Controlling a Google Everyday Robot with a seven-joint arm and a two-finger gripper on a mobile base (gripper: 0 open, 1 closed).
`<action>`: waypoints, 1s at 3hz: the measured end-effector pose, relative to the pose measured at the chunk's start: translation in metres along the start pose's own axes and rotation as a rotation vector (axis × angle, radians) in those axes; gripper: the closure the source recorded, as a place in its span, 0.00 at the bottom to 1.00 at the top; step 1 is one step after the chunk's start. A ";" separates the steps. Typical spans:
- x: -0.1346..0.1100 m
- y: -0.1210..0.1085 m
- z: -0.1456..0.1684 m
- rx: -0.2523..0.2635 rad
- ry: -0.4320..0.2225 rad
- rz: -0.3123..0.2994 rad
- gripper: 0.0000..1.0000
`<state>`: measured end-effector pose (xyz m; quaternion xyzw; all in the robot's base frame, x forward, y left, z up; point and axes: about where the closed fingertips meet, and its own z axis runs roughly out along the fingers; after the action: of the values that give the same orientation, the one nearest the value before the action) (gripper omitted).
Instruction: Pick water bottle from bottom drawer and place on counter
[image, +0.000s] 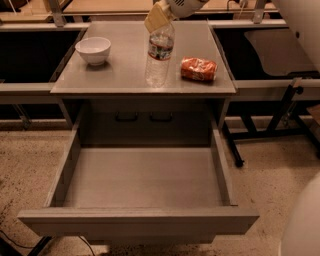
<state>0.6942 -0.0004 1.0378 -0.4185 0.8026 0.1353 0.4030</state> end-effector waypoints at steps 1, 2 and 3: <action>-0.001 -0.006 0.000 0.068 0.053 0.020 1.00; 0.000 -0.020 0.003 0.146 0.130 0.054 1.00; 0.000 -0.020 0.003 0.149 0.131 0.056 1.00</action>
Offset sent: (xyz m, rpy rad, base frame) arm 0.0177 -0.0174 0.0058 -0.1665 0.0428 -0.2170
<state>0.7114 -0.0117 1.0381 -0.3727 0.8464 0.0585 0.3758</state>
